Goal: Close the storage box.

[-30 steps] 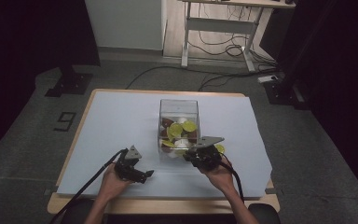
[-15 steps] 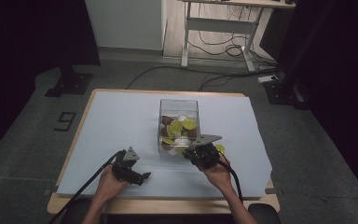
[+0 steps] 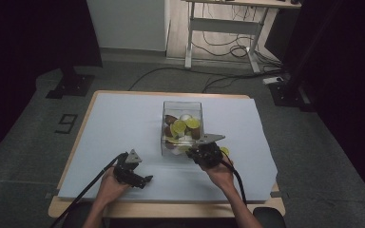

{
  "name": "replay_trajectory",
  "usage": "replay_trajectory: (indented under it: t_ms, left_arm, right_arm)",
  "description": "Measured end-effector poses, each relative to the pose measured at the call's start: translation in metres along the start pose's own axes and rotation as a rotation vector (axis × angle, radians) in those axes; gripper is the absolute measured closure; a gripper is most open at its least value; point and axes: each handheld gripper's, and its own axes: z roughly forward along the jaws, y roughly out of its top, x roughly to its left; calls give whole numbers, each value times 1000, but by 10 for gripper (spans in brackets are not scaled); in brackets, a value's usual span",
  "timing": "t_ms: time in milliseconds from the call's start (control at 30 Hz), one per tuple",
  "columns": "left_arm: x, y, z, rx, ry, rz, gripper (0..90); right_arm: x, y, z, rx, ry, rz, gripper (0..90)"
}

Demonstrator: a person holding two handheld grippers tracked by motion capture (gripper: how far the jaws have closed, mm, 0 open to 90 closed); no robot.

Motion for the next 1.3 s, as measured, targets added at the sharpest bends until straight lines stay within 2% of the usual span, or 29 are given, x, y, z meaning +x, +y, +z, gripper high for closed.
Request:
replay_trajectory:
  t_ms: [467,1100,1300]
  left_arm:
    - [0,0,0,12,9,5,0]
    - [0,0,0,14,9,5,0]
    - [0,0,0,14,9,4,0]
  right_arm:
    - [-5,4,7,-10,-45,2,778]
    - [-13,9,16,-28,-81,16,777]
    - [-14,9,17,-31,-78,26,778]
